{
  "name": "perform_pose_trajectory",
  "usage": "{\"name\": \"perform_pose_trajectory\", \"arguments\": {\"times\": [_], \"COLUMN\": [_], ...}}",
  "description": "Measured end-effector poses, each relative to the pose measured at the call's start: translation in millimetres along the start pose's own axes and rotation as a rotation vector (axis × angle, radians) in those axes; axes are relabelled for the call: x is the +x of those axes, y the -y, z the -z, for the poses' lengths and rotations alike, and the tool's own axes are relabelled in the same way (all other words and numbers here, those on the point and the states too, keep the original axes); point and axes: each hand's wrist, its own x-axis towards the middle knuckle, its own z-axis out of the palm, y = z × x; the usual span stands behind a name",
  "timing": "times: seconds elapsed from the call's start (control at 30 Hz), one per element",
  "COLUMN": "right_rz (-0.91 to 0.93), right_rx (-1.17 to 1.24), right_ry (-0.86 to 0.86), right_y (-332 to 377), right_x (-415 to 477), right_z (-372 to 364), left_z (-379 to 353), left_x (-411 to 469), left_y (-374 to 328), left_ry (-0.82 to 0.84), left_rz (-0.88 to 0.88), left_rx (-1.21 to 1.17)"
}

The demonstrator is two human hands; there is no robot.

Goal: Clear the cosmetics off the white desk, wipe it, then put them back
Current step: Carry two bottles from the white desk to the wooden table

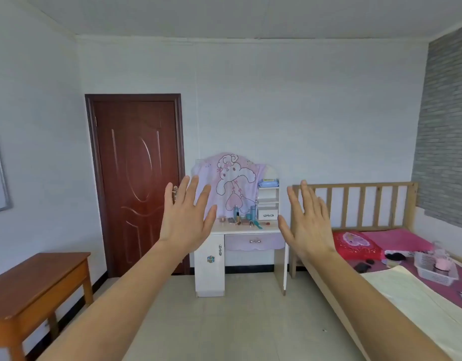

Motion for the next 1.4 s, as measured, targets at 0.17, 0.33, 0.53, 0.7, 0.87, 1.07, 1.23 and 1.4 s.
{"name": "perform_pose_trajectory", "arguments": {"times": [0.17,0.33,0.53,0.7,0.87,1.07,1.23,1.4], "right_rz": [0.048,0.052,-0.005,-0.069,-0.029,-0.034,0.018,0.049], "right_rx": [-0.091,-0.112,-0.136,-0.065,-0.024,0.039,0.052,0.01], "right_ry": [0.143,0.201,0.26,0.303,0.319,0.358,0.389,0.395], "right_y": [6.6,-21.9,-89.3,-143.7,-184.5,-195.8,-189.4,-184.1], "right_x": [37.8,61.8,83.9,125.6,216.4,300.6,351.7,439.0], "right_z": [-100.0,-179.2,-288.5,-393.4,-485.7,-602.0,-715.0,-818.6], "left_z": [-96.5,-206.7,-347.2,-465.1,-553.5,-657.9,-765.4,-881.0], "left_x": [32.7,75.4,105.9,151.2,248.0,303.9,336.0,400.5], "left_y": [39.6,30.0,-11.4,-35.2,-33.6,-18.5,10.6,58.8], "left_ry": [0.071,0.144,0.227,0.359,0.339,0.307,0.33,0.306], "left_rz": [-0.009,0.011,0.076,0.022,0.035,0.118,0.139,0.16], "left_rx": [0.002,-0.082,-0.233,-0.169,-0.139,-0.175,-0.192,-0.19]}}
